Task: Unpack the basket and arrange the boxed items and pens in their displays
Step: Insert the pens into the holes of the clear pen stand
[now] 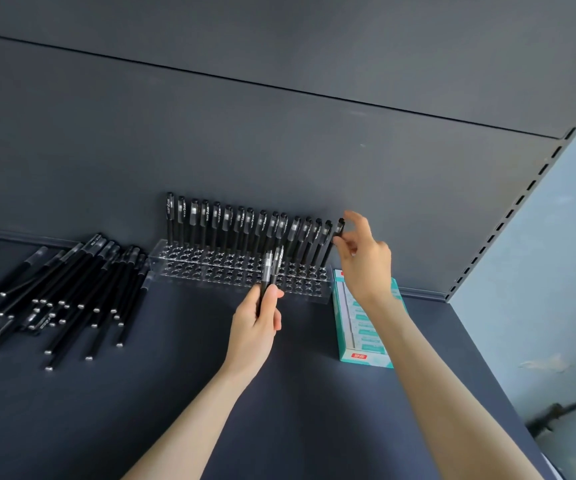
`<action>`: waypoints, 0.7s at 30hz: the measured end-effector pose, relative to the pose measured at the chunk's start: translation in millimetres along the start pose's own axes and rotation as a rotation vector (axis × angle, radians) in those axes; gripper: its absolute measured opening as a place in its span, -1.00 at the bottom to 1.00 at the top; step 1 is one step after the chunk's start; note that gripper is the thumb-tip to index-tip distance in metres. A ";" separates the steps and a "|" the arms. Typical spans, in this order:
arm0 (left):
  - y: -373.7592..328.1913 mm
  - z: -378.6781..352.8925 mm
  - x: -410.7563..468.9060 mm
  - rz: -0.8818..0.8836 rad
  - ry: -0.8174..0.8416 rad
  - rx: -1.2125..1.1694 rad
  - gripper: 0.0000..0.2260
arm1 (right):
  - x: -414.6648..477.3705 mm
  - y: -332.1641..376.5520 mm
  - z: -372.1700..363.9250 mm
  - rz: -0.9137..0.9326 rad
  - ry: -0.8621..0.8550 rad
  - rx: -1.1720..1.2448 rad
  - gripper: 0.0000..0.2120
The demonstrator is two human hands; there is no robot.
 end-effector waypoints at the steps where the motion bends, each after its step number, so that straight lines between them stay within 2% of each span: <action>1: 0.4 0.4 -0.4 0.004 0.001 -0.002 -0.77 | 0.1 0.0 -0.6 -0.008 0.016 -0.011 -0.71; 5: -0.6 1.6 -2.1 0.024 0.002 -0.016 -0.78 | -4.4 0.0 -2.2 -0.045 0.047 -0.019 -0.75; 8: -3.8 2.4 -4.6 0.039 0.004 -0.032 -0.78 | -8.8 4.3 3.4 -0.079 0.008 0.025 -0.69; 10: -7.3 1.9 -7.4 0.050 0.027 -0.045 -0.79 | -16.2 12.0 8.0 -0.107 -0.033 0.110 -0.69; 14: -17.4 6.0 -16.6 0.078 0.082 -0.083 -0.78 | -35.9 38.6 12.5 -0.151 -0.107 0.374 -0.88; 16: -22.3 13.9 -22.8 0.078 0.106 -0.091 -0.76 | -41.6 55.0 11.0 -0.198 -0.044 0.562 -0.89; 18: -26.9 24.1 -28.9 0.076 0.136 -0.101 -0.75 | -44.2 73.0 4.7 -0.230 0.115 0.768 -0.83; 21: -32.4 41.5 -34.6 0.063 0.180 -0.107 -0.82 | -46.0 97.9 -9.0 -0.220 0.229 0.879 -0.82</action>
Point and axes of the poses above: each hand's wrist, its own x-axis towards the middle knuckle, its own z-axis out of the back of the hand, y = z × x, the point moved 2 cm from there along x, towards the middle knuckle, and after that the axes turned 8 degrees about z, right-handed, at the moved point
